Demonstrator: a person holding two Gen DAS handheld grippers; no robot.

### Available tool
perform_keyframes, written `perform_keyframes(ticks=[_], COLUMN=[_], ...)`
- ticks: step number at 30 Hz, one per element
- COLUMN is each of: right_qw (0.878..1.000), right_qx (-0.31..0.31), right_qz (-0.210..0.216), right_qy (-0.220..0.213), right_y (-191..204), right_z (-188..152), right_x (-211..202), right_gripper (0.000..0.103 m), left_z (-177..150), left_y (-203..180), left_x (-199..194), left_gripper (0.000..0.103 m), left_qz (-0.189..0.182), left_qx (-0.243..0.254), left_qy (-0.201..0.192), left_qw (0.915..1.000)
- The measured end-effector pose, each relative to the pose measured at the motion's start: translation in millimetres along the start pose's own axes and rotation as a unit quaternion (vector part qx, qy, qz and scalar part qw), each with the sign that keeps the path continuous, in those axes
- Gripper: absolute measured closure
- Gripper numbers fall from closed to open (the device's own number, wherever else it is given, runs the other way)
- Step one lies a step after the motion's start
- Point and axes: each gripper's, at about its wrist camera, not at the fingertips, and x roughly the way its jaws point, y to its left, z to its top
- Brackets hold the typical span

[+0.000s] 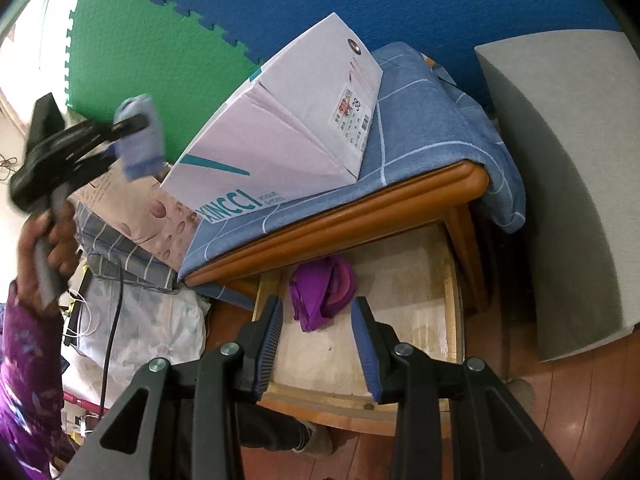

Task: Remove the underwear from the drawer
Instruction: 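Lift the light-blue sock and release it into the shoe box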

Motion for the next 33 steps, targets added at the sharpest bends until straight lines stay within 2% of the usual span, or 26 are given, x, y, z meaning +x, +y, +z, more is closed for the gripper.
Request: perform_keyframes(ticks=[8, 18, 19, 21, 22, 23, 28, 33], right_qw=[1.000, 1.000, 1.000, 0.999, 0.999, 0.999, 0.999, 0.997], right_qx=[-0.003, -0.007, -0.008, -0.010, -0.012, -0.014, -0.025, -0.040], right_qz=[0.001, -0.005, -0.007, -0.008, -0.009, -0.012, -0.021, -0.026], right_qy=[0.010, 0.026, 0.028, 0.030, 0.032, 0.033, 0.043, 0.054], right_y=[1, 3, 3, 4, 5, 5, 8, 13], right_z=[0, -1, -1, -1, -1, -2, -4, -7], right_x=[4, 15, 16, 17, 18, 19, 24, 31], right_gripper=[0.067, 0.067, 0.067, 0.067, 0.067, 0.067, 0.067, 0.067], left_z=[34, 44, 44, 45, 45, 44, 40, 24], left_y=[19, 33, 32, 30, 29, 28, 17, 7], left_x=[66, 109, 110, 111, 111, 110, 93, 60], left_gripper=[0.069, 0.060, 0.057, 0.045, 0.029, 0.018, 0.014, 0.013], left_qz=[0.053, 0.072, 0.075, 0.088, 0.091, 0.095, 0.122, 0.123], left_qx=[0.001, 0.009, 0.013, 0.021, 0.026, 0.032, 0.062, 0.067], left_qy=[0.019, 0.036, 0.035, 0.027, 0.022, 0.015, -0.027, -0.072], left_qw=[0.9984, 0.9967, 0.9965, 0.9956, 0.9952, 0.9949, 0.9902, 0.9876])
